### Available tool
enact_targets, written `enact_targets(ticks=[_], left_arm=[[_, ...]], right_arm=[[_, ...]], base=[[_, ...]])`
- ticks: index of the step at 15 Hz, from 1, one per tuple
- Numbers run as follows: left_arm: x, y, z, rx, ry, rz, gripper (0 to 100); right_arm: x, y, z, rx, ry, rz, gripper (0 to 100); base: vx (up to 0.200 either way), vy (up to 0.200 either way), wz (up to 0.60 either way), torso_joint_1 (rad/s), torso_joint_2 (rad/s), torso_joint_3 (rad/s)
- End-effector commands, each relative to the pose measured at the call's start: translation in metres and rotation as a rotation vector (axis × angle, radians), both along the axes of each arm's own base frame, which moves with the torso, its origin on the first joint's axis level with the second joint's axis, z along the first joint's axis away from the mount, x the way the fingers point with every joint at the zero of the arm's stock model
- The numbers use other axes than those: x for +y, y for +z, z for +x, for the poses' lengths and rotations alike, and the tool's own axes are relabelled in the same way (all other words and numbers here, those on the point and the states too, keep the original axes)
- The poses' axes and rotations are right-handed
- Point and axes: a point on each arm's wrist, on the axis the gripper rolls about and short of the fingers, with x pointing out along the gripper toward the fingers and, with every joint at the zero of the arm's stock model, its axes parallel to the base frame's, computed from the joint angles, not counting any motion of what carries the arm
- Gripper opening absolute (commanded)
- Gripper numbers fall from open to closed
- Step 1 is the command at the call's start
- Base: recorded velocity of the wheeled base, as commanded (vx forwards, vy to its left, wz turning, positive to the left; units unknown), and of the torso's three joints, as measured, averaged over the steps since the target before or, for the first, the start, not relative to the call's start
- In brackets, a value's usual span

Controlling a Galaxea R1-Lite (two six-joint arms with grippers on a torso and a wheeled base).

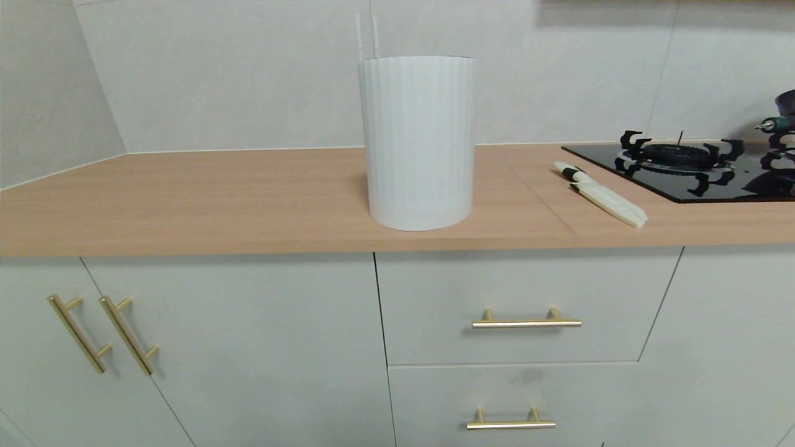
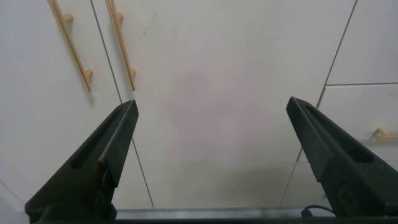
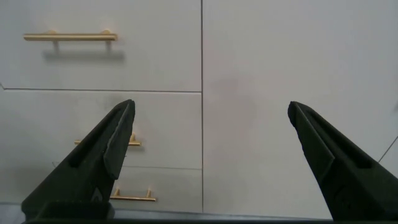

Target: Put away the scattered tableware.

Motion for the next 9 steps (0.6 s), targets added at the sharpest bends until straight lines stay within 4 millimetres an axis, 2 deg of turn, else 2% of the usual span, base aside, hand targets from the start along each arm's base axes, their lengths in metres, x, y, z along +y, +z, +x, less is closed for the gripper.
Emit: enact_targets(ticks=[1, 9], left_arm=[[0.0000, 0.0000, 0.0000, 0.000, -0.001, 0.000, 100], [0.0000, 0.0000, 0.0000, 0.000, -0.001, 0.000, 100]], right_arm=[[0.0000, 0.0001, 0.0001, 0.001, 0.001, -0.001, 100], [0.0000, -0.0001, 0.0001, 0.002, 0.001, -0.001, 100]], base=[[0.000, 0.000, 0.00, 0.000, 0.00, 0.000], [0.000, 0.000, 0.00, 0.000, 0.00, 0.000]])
